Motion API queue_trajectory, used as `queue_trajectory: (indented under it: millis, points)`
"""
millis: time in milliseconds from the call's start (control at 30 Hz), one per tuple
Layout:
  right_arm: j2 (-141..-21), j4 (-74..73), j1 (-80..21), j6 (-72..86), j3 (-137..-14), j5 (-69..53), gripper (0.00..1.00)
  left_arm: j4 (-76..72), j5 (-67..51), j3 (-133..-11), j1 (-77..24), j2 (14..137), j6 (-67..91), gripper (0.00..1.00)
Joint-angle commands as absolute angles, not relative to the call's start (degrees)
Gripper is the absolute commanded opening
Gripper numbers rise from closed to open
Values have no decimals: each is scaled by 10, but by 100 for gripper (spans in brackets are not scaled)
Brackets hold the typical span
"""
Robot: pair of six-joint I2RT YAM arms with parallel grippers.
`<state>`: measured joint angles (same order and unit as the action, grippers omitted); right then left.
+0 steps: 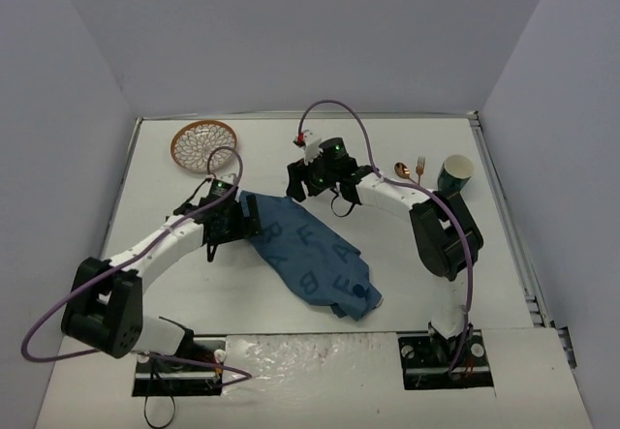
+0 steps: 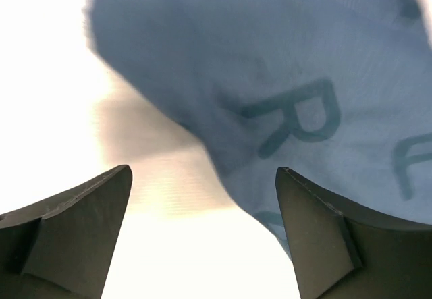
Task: Set the dinner table for one person
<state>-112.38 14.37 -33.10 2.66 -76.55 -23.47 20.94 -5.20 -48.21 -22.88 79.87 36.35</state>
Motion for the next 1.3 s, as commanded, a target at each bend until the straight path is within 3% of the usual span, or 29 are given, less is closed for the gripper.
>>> queue_trajectory:
  millis: [0,467,700,1267]
  points:
    - [-1076,164,-325,23,-753,-235,63,214,-32,-542,-169,760,298,86]
    - [-860,163,-320,64,-584,-170,64,301,-150,-864,-109,1087,130,76]
    - [-796,164,-320,70,-539,-161,66,346,-169,-918,-97,1148,86,76]
    - [-769,166,-319,74,-516,-147,68,348,-214,-914,-117,1196,83,55]
